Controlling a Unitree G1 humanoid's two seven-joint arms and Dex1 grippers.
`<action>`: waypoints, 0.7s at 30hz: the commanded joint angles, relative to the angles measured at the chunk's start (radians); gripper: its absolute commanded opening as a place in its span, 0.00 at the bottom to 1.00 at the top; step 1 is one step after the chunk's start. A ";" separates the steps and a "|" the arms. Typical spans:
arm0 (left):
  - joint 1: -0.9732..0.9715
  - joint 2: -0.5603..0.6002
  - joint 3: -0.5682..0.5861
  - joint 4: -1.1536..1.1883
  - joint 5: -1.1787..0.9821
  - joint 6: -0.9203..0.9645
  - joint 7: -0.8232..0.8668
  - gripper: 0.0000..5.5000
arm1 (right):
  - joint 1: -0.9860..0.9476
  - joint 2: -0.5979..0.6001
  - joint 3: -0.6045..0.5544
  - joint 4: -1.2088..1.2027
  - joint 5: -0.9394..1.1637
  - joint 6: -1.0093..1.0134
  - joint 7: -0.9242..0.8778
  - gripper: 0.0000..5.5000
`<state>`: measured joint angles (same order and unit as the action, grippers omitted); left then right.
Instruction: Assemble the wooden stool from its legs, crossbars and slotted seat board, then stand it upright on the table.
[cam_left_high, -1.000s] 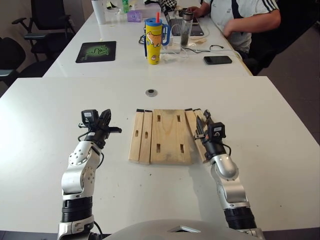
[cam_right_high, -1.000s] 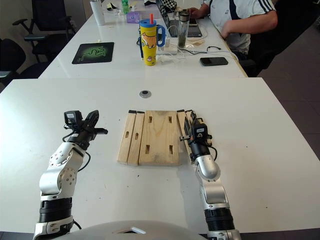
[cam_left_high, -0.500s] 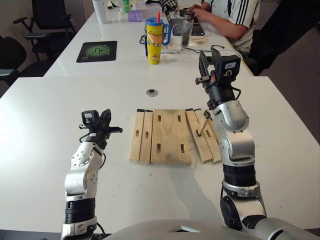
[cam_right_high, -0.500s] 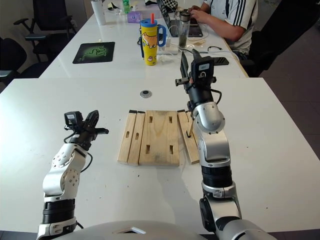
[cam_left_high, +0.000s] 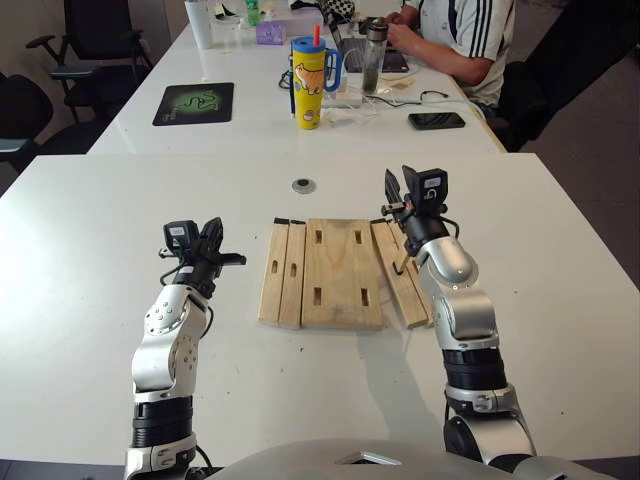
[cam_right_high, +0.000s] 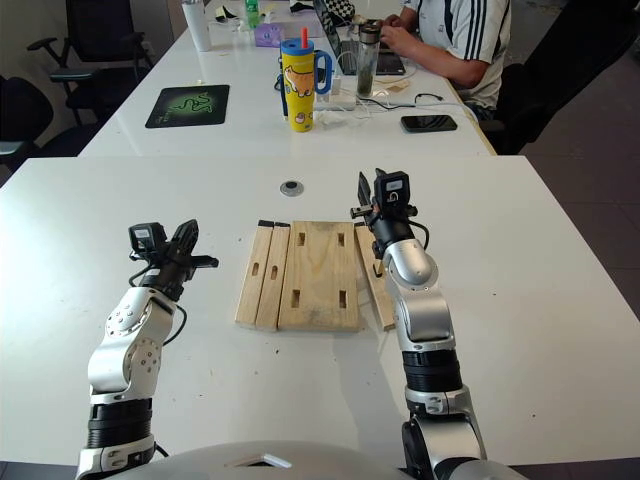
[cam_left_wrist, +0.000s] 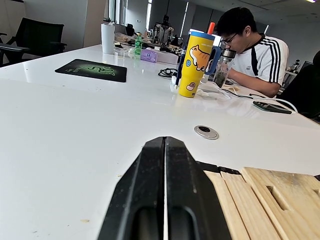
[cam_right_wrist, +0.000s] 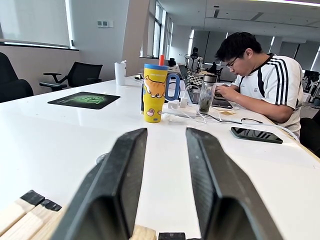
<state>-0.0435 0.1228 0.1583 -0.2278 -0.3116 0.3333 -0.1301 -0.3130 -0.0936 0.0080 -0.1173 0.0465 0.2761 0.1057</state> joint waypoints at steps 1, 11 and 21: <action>-0.006 -0.002 -0.004 0.003 0.012 -0.010 0.005 0.00 | -0.024 0.011 -0.015 -0.046 -0.002 -0.033 -0.026 0.26; 0.005 -0.007 -0.007 -0.002 0.016 -0.024 0.013 0.00 | -0.088 -0.005 -0.113 -0.131 -0.001 -0.051 -0.114 0.26; 0.072 -0.041 -0.005 -0.045 0.023 -0.045 0.049 0.00 | 0.336 -0.124 -0.208 -0.292 0.066 0.074 0.030 0.26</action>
<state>0.0053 0.0955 0.1561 -0.2498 -0.3012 0.2962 -0.0970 -0.0490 -0.1824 -0.2019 -0.3537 0.0925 0.3177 0.0878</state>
